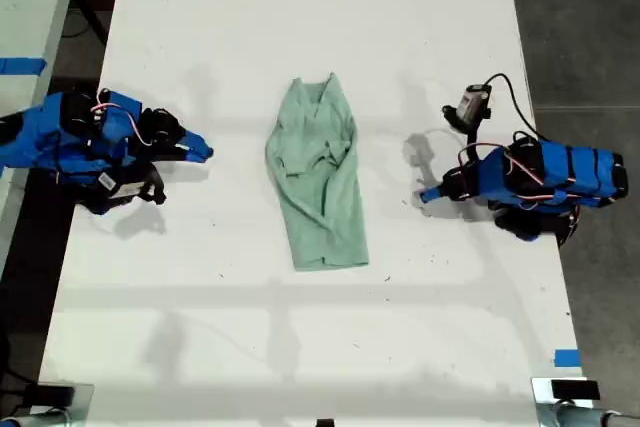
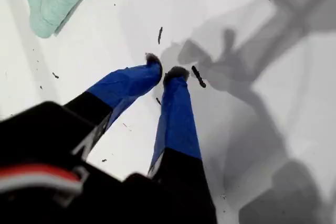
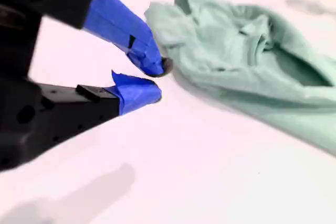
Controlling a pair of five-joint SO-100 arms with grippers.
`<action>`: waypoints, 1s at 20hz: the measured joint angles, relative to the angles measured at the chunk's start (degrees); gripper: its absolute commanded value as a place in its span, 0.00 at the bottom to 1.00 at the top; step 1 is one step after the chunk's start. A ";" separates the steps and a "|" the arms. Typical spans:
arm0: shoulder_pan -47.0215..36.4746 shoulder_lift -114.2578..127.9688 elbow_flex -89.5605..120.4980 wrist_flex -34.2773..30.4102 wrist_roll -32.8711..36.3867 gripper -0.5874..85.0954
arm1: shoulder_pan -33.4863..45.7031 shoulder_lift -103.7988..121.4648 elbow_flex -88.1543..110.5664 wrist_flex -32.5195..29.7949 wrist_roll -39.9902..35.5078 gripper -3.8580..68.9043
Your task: Fold t shirt
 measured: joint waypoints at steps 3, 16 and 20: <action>-0.09 6.06 7.82 -1.05 2.02 0.07 | 0.00 0.00 0.00 0.00 0.00 0.12; 1.14 8.09 17.05 -6.94 3.69 0.24 | -0.18 0.00 0.00 0.00 0.00 0.12; 1.14 8.09 17.05 -6.94 3.69 0.24 | -0.18 0.00 0.00 0.00 0.00 0.12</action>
